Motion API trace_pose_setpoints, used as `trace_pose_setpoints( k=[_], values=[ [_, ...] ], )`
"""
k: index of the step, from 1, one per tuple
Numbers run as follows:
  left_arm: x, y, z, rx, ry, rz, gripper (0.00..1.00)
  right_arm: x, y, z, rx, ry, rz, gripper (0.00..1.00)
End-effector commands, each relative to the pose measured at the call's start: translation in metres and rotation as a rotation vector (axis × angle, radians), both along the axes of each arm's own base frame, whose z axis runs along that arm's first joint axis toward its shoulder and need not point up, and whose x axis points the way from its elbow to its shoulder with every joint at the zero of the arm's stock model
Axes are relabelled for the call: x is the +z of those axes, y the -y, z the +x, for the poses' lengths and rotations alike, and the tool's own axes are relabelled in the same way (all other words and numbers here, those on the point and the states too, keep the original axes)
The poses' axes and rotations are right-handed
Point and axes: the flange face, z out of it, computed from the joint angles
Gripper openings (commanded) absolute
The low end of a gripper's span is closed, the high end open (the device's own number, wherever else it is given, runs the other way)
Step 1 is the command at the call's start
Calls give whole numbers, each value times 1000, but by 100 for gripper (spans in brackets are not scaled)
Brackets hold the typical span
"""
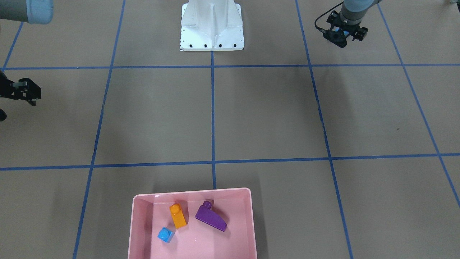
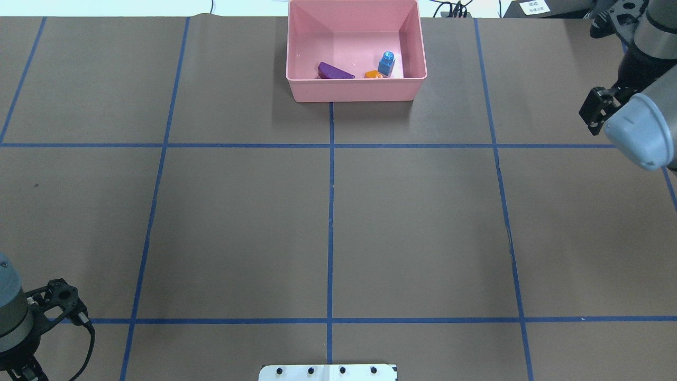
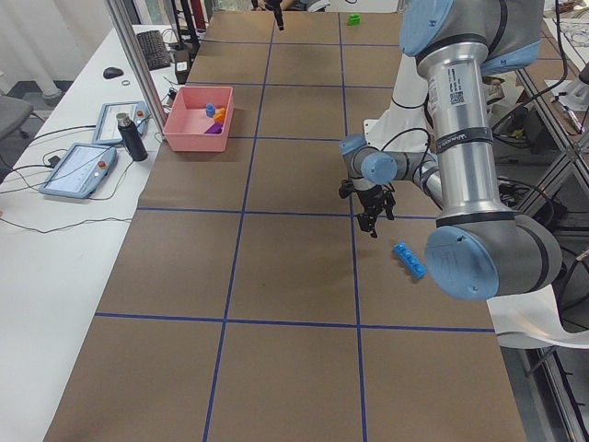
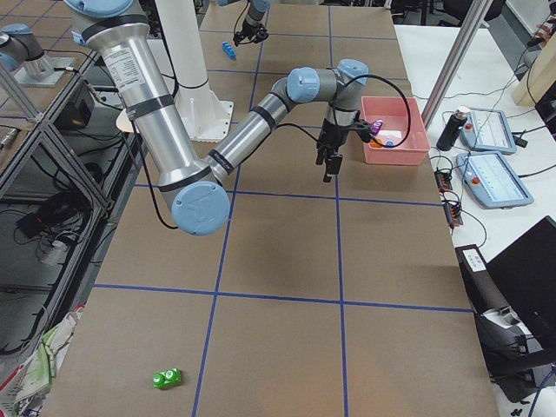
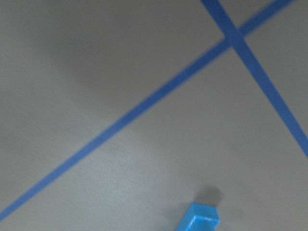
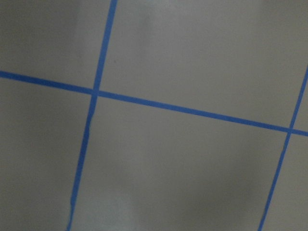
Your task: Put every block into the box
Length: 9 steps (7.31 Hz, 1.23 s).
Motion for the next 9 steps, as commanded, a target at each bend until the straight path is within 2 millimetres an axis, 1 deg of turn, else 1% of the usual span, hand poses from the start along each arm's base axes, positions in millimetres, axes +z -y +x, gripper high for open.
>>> trace_pose_setpoints(
  k=[1, 2, 3, 4, 5, 6, 7, 8, 9],
  values=[
    [6, -39, 19, 51, 46, -51, 100, 60, -31, 19, -63, -33, -71, 100],
    [5, -55, 28, 54, 70, -66, 99, 89, -46, 33, -117, -39, -89, 100],
    [8, -60, 31, 65, 77, -66, 98, 105, -54, 49, -119, -43, -108, 100],
    [15, -59, 33, 65, 91, -61, 97, 117, -67, 56, -120, -49, -125, 100],
    [30, -59, 37, 67, 119, -59, 97, 135, -77, 60, -152, -51, -143, 100],
    [37, -59, 38, 67, 135, -62, 97, 154, -90, 68, -193, -48, -161, 100],
    [40, -63, 39, 76, 140, -62, 97, 168, -100, 78, -226, -43, -168, 100],
    [46, -64, 40, 79, 153, -63, 97, 174, -103, 86, -229, -42, -174, 100],
    [55, -64, 42, 81, 172, -43, 97, 177, -105, 89, -226, -43, -181, 100]
  ],
)
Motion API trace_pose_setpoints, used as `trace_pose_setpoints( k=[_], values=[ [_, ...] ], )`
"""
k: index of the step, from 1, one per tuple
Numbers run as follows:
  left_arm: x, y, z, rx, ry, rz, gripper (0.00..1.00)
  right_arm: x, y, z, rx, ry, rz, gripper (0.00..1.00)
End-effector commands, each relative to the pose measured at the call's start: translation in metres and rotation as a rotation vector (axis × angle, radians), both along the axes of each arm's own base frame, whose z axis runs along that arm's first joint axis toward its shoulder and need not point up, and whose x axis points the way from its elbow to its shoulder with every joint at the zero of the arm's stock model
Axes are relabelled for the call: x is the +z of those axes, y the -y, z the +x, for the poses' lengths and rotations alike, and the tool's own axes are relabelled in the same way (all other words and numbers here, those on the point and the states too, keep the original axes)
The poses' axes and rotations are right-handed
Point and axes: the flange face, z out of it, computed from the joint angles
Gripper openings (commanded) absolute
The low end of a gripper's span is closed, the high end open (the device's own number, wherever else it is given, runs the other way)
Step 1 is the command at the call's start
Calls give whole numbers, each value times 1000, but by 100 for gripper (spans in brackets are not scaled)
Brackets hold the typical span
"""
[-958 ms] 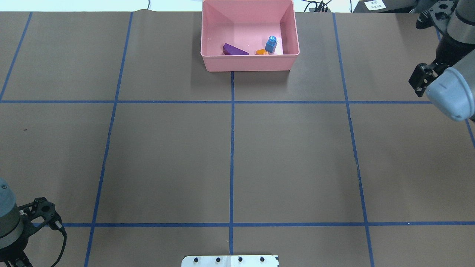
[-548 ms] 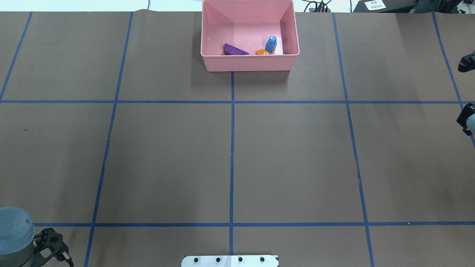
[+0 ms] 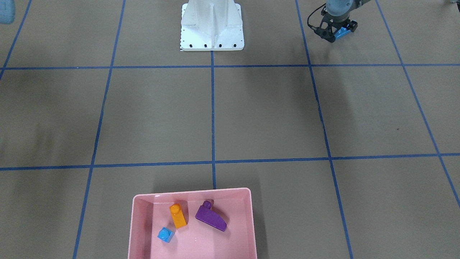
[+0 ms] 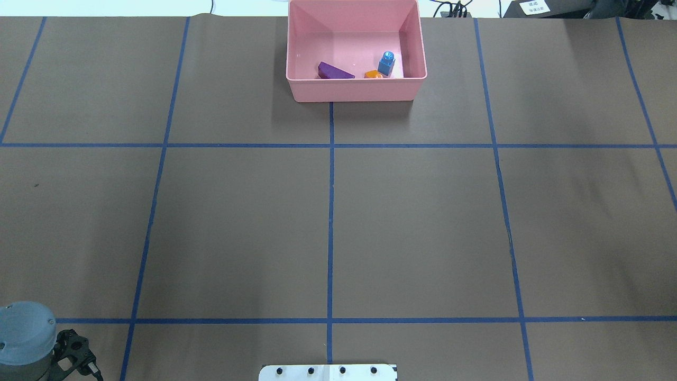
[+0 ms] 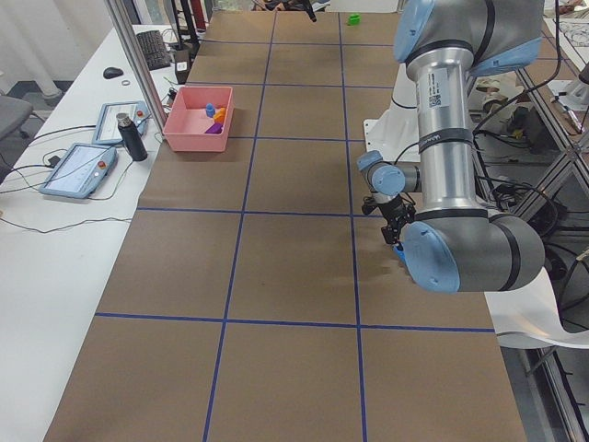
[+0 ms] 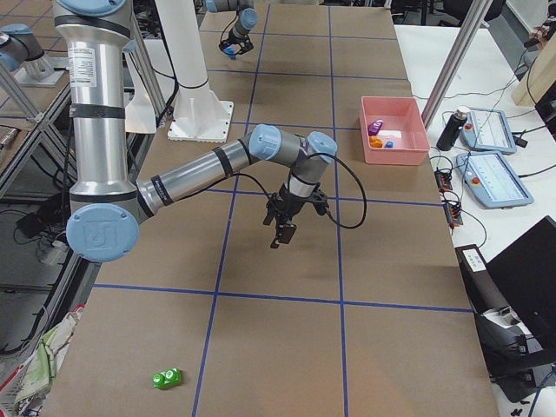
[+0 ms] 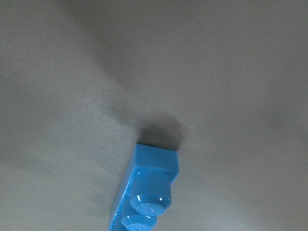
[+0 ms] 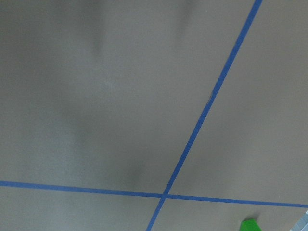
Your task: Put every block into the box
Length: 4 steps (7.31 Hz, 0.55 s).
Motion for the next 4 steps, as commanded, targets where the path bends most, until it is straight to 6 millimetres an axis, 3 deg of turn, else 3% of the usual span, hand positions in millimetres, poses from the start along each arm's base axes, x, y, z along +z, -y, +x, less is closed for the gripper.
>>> trace_pose_setpoints(
  k=[1, 4],
  values=[
    [17, -1, 3, 7, 33, 33, 97, 14, -10, 12, -14, 4, -15, 100],
    [23, -10, 7, 29, 46, 33, 97, 26, -17, 27, -37, 23, -21, 100]
  ],
)
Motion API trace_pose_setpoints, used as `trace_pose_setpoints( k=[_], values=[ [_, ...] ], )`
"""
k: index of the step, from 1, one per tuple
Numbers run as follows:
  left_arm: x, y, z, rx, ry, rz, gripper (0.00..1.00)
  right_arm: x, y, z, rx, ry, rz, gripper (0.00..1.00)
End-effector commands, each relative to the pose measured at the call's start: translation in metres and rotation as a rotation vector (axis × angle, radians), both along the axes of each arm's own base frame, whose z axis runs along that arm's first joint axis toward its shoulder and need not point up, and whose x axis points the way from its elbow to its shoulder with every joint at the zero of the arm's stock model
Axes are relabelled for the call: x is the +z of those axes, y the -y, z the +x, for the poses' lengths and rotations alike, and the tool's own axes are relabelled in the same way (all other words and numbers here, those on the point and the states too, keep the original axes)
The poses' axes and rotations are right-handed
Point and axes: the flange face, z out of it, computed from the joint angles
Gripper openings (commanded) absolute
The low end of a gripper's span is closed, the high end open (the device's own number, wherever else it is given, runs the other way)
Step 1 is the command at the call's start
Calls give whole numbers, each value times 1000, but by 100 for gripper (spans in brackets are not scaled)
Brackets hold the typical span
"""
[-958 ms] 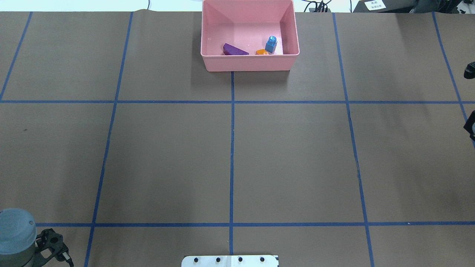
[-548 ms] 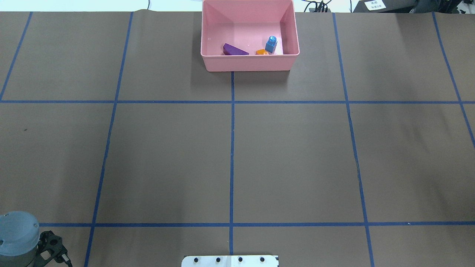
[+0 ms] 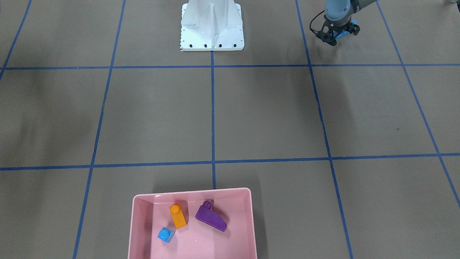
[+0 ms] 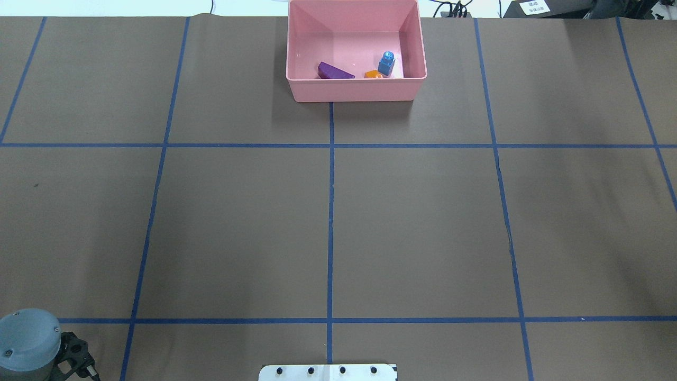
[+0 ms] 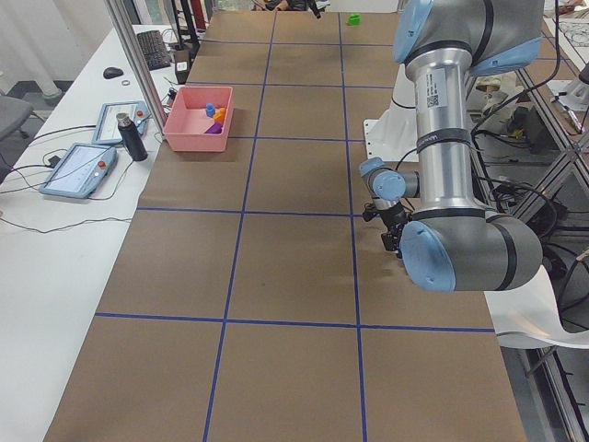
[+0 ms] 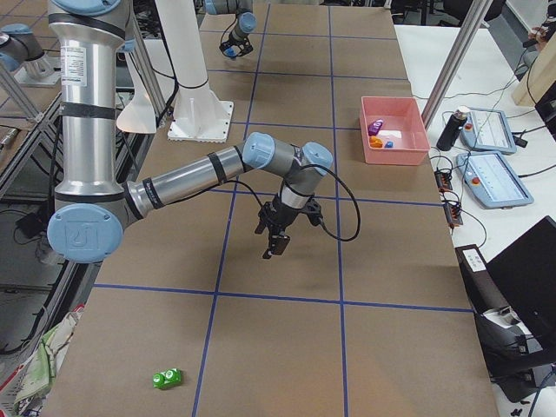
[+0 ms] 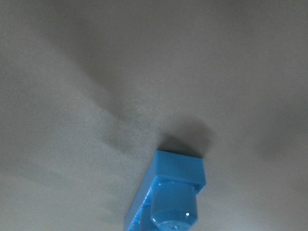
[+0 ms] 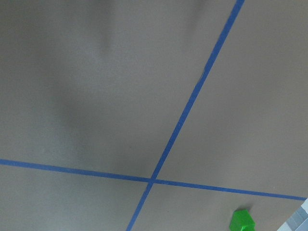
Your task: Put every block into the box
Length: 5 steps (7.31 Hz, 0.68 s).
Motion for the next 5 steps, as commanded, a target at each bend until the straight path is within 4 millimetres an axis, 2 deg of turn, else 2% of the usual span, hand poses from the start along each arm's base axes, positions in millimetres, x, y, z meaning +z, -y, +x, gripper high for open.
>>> trace_pose_setpoints(
  k=[1, 3, 5],
  values=[
    [6, -4, 7, 12, 9, 0, 97, 9, -7, 10, 8, 0, -18, 100],
    [7, -5, 10, 14, 8, 0, 96, 19, -16, 17, -16, 9, -27, 100],
    [10, -4, 19, 14, 11, 0, 87, 26, -22, 20, -14, 5, -42, 100]
  ],
)
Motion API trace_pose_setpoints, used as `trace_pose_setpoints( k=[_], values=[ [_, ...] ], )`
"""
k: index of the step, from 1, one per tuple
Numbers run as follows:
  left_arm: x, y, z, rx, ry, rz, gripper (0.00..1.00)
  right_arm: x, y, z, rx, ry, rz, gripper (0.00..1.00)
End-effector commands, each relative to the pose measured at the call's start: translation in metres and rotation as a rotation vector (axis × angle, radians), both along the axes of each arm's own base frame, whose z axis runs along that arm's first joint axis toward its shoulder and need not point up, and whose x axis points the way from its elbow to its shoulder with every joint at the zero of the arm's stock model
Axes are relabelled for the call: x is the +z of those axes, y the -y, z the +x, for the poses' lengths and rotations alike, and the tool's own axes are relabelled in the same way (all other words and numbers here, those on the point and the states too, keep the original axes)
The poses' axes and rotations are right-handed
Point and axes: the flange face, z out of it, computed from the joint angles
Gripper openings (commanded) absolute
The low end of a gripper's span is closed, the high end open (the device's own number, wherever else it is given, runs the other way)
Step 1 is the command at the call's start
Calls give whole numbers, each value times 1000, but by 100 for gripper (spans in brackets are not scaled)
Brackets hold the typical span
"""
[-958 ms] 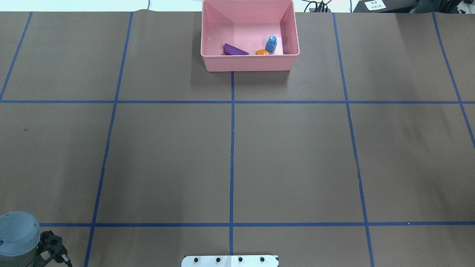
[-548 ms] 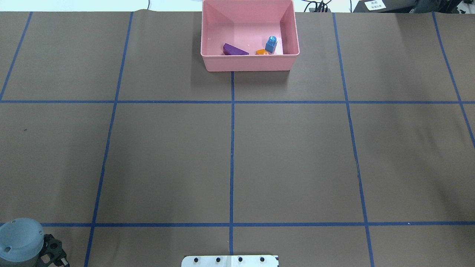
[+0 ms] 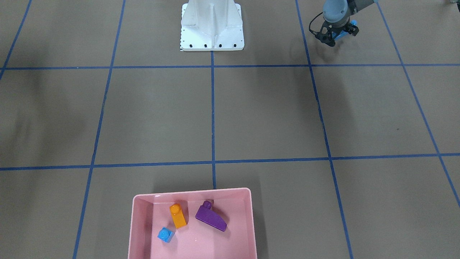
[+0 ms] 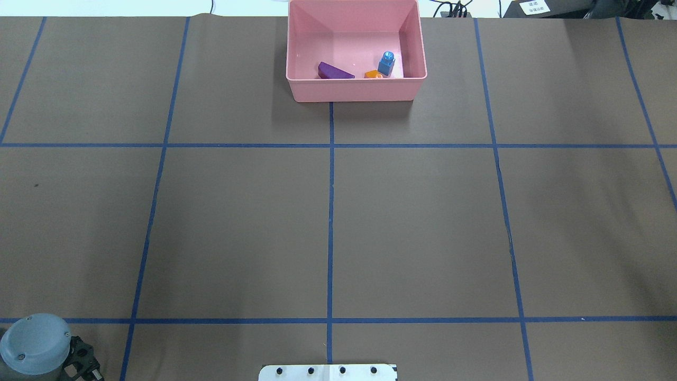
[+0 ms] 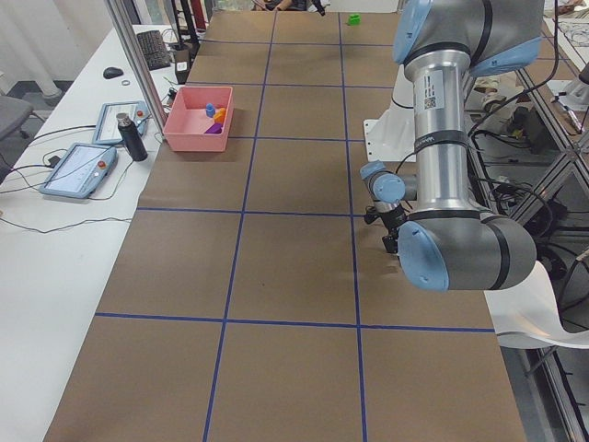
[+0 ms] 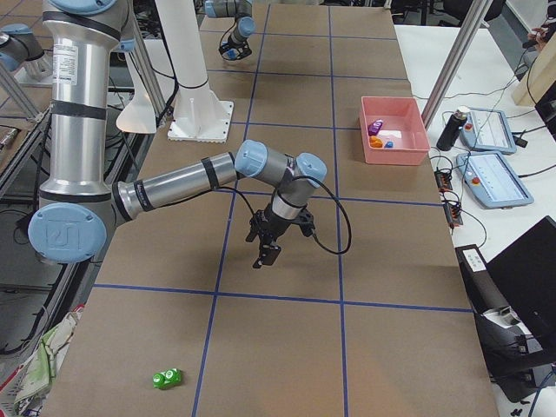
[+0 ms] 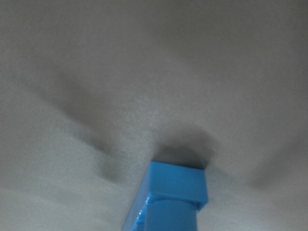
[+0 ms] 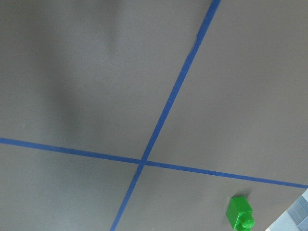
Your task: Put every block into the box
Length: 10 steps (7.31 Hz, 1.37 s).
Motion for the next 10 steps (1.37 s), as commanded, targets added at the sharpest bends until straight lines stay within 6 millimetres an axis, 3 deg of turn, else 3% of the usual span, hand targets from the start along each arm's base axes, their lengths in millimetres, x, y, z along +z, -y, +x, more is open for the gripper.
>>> trace_pose_setpoints(
  k=[1, 5, 6, 8, 10],
  values=[
    [2, 0, 4, 2, 1, 0, 77, 5, -3, 3, 1, -2, -10, 100],
    [-9, 2, 2, -6, -18, 7, 0, 4, -2, 12, 23, -3, -5, 100],
    [-23, 2, -2, -47, -20, 9, 0, 3, -1, 14, 26, -2, -3, 100],
    [-70, 1, -20, -72, -70, 5, 0, 4, -1, 18, 33, -2, -3, 100],
    [-132, 12, -47, -116, -113, 1, 0, 15, -11, 25, 31, -9, -24, 100]
  ],
)
